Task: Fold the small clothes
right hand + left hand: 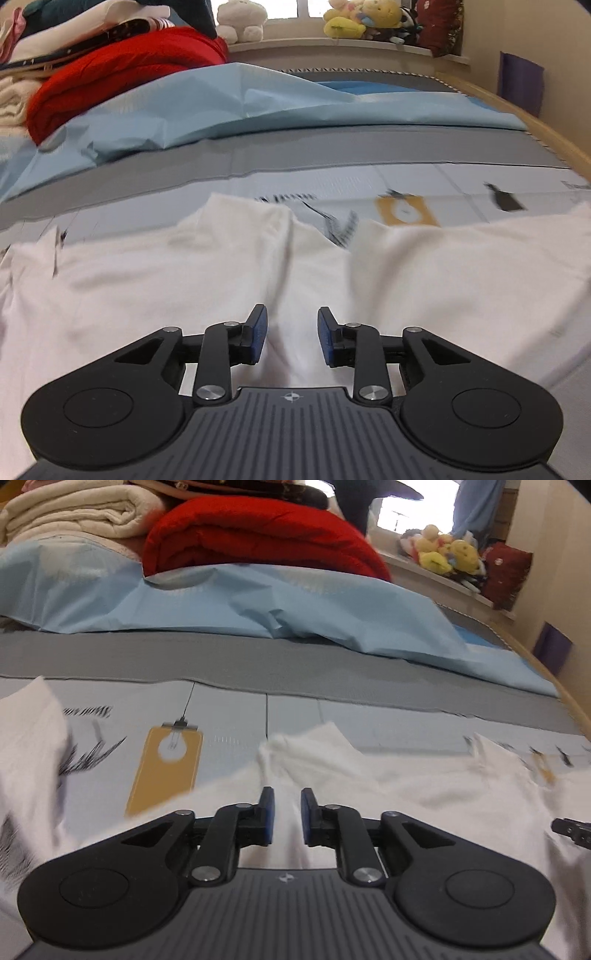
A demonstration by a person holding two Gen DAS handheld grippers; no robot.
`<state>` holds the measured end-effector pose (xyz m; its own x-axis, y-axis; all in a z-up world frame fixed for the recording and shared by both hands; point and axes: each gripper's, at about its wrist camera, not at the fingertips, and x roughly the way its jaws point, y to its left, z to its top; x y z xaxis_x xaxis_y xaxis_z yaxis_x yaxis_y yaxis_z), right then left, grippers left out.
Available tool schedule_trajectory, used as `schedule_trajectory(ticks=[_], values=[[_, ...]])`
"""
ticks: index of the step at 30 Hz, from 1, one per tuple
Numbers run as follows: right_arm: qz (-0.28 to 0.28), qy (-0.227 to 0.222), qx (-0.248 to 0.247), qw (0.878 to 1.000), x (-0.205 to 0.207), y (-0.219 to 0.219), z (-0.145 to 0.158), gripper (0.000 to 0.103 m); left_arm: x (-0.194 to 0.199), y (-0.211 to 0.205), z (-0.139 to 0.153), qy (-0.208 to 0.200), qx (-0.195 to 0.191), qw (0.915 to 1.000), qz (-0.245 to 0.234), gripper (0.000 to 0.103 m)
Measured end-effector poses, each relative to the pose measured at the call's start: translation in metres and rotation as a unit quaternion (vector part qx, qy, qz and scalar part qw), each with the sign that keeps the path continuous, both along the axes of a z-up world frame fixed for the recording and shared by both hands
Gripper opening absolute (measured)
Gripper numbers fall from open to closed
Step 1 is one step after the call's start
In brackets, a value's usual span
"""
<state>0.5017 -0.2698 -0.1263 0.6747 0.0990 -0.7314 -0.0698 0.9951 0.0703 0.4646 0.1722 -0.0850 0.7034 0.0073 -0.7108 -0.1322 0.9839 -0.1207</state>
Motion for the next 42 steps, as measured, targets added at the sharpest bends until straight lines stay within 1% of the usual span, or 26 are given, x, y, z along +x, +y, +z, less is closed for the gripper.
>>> schedule_trajectory(ticks=[3,6,8,9,10,12,14,15,16,17,18,20,22,23,25,27,30,32,34,35,36,37,38,40,41,42], values=[[0.018,0.024,0.027,0.999,-0.044,-0.005,0.022,0.031,-0.047,-0.009,0.031,0.004,0.007,0.9998,-0.017,0.018],[0.067,0.074,0.043,0.994,-0.096,-0.002,0.034,0.033,-0.1,-0.015,0.066,-0.009,0.009,0.9996,-0.023,0.027],[0.119,0.134,0.057,0.982,-0.134,0.004,0.029,0.043,-0.142,-0.02,0.085,-0.018,0.002,0.9996,-0.024,0.033],[0.14,0.163,0.062,0.975,-0.15,0.006,0.023,0.044,-0.159,-0.022,0.091,-0.022,-0.002,0.9995,-0.024,0.036],[0.159,0.193,0.054,0.967,-0.167,0.007,0.014,0.044,-0.183,-0.025,0.098,-0.028,-0.004,0.9993,-0.024,0.041],[0.18,0.233,-0.012,0.956,-0.197,0.006,-0.001,0.044,-0.221,-0.028,0.102,-0.039,-0.005,0.9991,-0.016,0.047],[0.194,0.213,-0.05,0.956,-0.22,-0.004,0.005,0.044,-0.258,-0.027,0.091,-0.04,-0.012,0.9991,-0.001,0.047],[0.182,0.215,-0.053,0.958,-0.225,-0.014,0.01,0.043,-0.275,-0.025,0.081,-0.031,-0.023,0.9992,0.009,0.047],[0.155,0.216,-0.054,0.962,-0.23,-0.024,0.013,0.043,-0.285,-0.022,0.071,-0.012,-0.031,0.9994,0.015,0.047],[0.121,0.225,-0.05,0.966,-0.234,-0.039,0.016,0.043,-0.289,-0.02,0.06,0.04,-0.031,0.9984,0.026,0.046],[0.091,0.237,-0.047,0.966,-0.237,-0.053,0.017,0.043,-0.292,-0.018,0.057,0.056,-0.033,0.9974,0.029,0.046],[0.036,0.25,-0.033,0.967,-0.245,-0.08,0.02,0.043,-0.297,-0.016,0.057,0.048,-0.03,0.9983,0.013,0.052],[0.001,0.244,0.004,0.97,-0.25,-0.098,0.03,0.044,-0.295,-0.013,0.048,0.072,-0.016,0.9972,0.002,0.054],[-0.003,0.234,0.025,0.972,-0.251,-0.102,0.036,0.044,-0.294,-0.008,0.039,0.098,-0.021,0.995,0.003,0.054],[0.0,0.21,0.053,0.976,-0.255,-0.105,0.047,0.044,-0.29,0.007,0.022,0.142,-0.061,0.988,0.004,0.054],[0.008,0.209,0.048,0.977,-0.258,-0.101,0.048,0.048,-0.286,0.015,0.004,0.183,-0.104,0.9776,0.002,0.053],[0.0,0.24,0.005,0.971,-0.258,-0.098,0.033,0.049,-0.278,0.019,-0.018,0.236,-0.102,0.9663,0.003,0.052],[-0.003,0.248,-0.002,0.969,-0.259,-0.098,0.03,0.049,-0.279,0.013,-0.026,0.256,-0.096,0.9619,-0.009,0.051],[0.006,0.246,-0.008,0.969,-0.26,-0.098,0.032,0.049,-0.282,0.002,-0.032,0.266,-0.08,0.9601,-0.037,0.048],[0.012,0.243,-0.012,0.97,-0.262,-0.099,0.034,0.045,-0.284,-0.01,-0.035,0.274,-0.051,0.9582,-0.066,0.039],[0.015,0.24,-0.01,0.971,-0.261,-0.097,0.035,0.038,-0.287,-0.02,-0.036,0.273,-0.019,0.9577,-0.089,0.034],[0.014,0.236,-0.005,0.972,-0.261,-0.098,0.039,0.017,-0.291,-0.029,-0.034,0.265,0.011,0.9577,-0.112,0.013],[0.009,0.228,0.001,0.974,-0.262,-0.1,0.045,0.007,-0.295,-0.032,-0.03,0.255,0.013,0.9583,-0.129,0.007],[-0.004,0.19,0.031,0.981,-0.267,-0.108,0.063,0.007,-0.303,-0.028,-0.013,0.219,-0.017,0.9662,-0.135,0.006],[-0.006,0.169,0.05,0.984,-0.269,-0.113,0.074,0.007,-0.311,-0.022,0.001,0.185,-0.04,0.9722,-0.138,0.006],[-0.005,0.153,0.062,0.986,-0.271,-0.116,0.083,0.007,-0.317,-0.016,0.012,0.157,-0.063,0.9747,-0.147,0.006]])
